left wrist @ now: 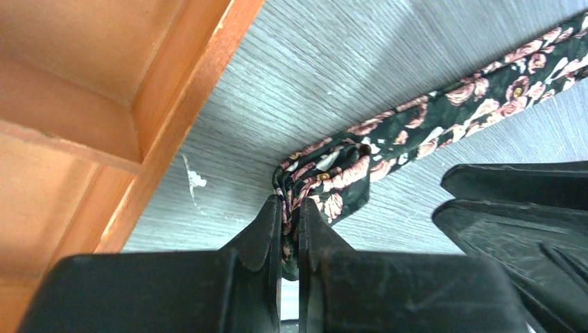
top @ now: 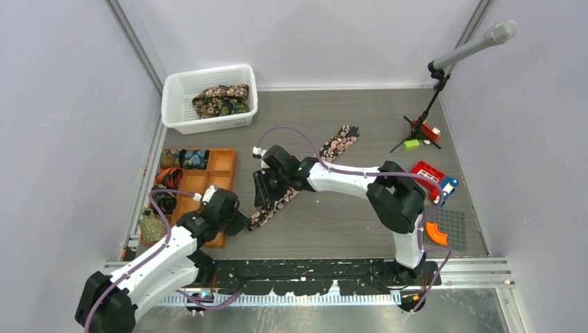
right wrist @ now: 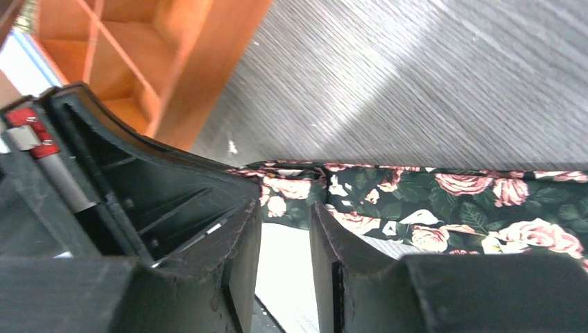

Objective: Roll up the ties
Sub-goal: Roll the tie at the center of the board.

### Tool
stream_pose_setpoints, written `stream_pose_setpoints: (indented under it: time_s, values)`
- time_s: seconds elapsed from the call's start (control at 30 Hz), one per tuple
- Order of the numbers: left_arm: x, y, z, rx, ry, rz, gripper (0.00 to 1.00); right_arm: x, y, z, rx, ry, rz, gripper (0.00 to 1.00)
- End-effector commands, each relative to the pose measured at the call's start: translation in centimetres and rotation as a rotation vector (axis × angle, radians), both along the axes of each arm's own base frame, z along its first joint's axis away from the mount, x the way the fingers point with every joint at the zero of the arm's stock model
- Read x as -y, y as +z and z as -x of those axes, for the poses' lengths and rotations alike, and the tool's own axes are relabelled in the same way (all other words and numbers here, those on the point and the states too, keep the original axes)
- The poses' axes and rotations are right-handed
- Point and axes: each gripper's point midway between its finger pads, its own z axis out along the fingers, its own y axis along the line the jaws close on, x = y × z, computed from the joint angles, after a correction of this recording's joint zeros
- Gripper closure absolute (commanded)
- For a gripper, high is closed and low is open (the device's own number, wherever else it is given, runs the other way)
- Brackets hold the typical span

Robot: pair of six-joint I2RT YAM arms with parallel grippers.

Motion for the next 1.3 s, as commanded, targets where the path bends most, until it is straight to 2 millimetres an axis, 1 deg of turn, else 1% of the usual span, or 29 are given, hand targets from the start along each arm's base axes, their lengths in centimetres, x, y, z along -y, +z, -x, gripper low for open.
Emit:
stream_pose_setpoints:
  time_s: [0.0,0.13,0.3,0.43,0.63,0.93,1.27]
  values:
    - [-1.1,1.9,0.4,-0.005,-0.011,-0.066,1.0,-0.9,5.6,-0.9,0.066,-0.02,-0.099,0.64]
    - [-1.2,2.7,0.6,-0.009,-0.012,-0.068,1.0,-1.3,4.6,-0.1,0.042,-0.011,-0.096,0.69]
    - [-1.4,3.3,0.8,-0.012,-0.015,-0.076,1.0,-2.4,2.8,1.5,0.016,0.014,-0.081,0.76]
    - [-1.5,3.7,0.8,-0.009,-0.014,-0.08,1.0,-3.0,1.3,2.4,0.002,0.024,-0.059,0.77]
    - [-1.6,4.2,0.9,-0.008,-0.016,-0.084,1.0,-3.5,-0.3,3.7,-0.015,0.045,-0.036,0.79]
    - [-1.4,5.1,0.6,0.002,-0.014,-0.074,1.0,-3.9,-1.3,4.5,-0.032,0.044,-0.033,0.79]
    - [-0.7,6.5,0.0,0.014,-0.026,-0.056,1.0,-4.5,-1.6,4.7,-0.041,0.044,-0.041,0.79]
